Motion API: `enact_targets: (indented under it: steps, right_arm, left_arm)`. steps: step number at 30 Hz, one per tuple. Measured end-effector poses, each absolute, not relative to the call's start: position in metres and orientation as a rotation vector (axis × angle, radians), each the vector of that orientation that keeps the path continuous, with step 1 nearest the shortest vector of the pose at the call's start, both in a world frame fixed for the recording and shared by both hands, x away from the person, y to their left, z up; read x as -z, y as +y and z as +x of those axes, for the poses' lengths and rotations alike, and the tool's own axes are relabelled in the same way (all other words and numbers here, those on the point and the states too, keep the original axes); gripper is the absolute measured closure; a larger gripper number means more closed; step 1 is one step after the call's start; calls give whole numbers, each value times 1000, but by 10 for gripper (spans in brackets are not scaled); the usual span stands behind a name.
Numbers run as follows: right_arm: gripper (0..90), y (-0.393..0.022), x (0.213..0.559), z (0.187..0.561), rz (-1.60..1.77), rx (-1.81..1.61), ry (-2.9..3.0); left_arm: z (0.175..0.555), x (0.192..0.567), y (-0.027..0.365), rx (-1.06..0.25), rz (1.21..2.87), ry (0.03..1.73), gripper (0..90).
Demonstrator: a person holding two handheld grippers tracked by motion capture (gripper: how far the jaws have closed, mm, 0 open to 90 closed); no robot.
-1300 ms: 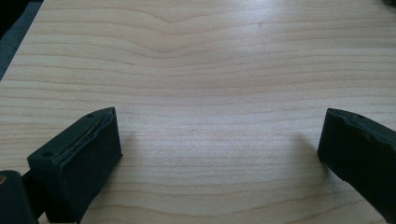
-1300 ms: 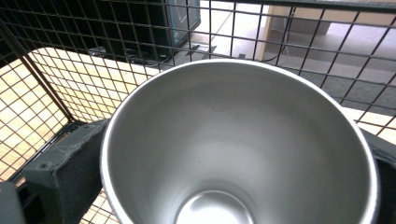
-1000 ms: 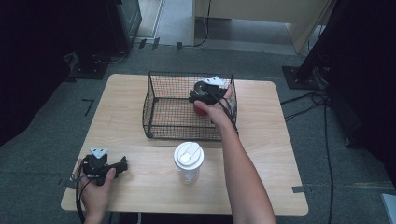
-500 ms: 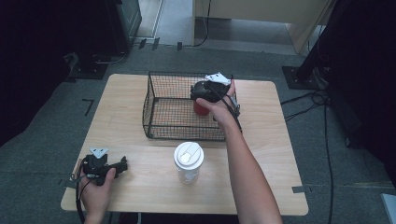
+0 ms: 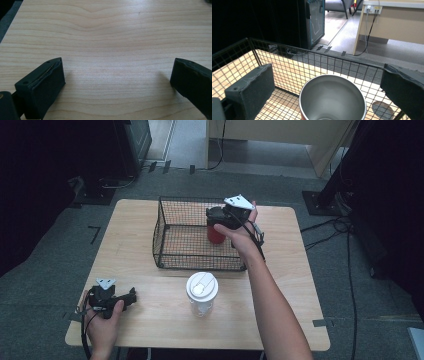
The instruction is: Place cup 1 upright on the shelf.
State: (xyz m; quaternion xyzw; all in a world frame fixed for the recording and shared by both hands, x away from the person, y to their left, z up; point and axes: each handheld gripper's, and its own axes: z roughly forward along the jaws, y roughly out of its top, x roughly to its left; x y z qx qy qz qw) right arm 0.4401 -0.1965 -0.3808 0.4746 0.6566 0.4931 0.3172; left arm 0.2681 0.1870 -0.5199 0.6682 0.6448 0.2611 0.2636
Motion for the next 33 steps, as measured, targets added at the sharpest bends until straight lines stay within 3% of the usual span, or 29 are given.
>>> enact_targets:
  steps: [13, 33]
  right_arm:
    - [0, -208, 370, 410, 1183, -1322, 1726]
    - [0, -232, 388, 355, 1160, -1344, 1761]
  left_arm:
    - [268, 520, 187, -706, 1805, 1744, 0]
    - [268, 520, 187, -707, 1806, 1743, 0]
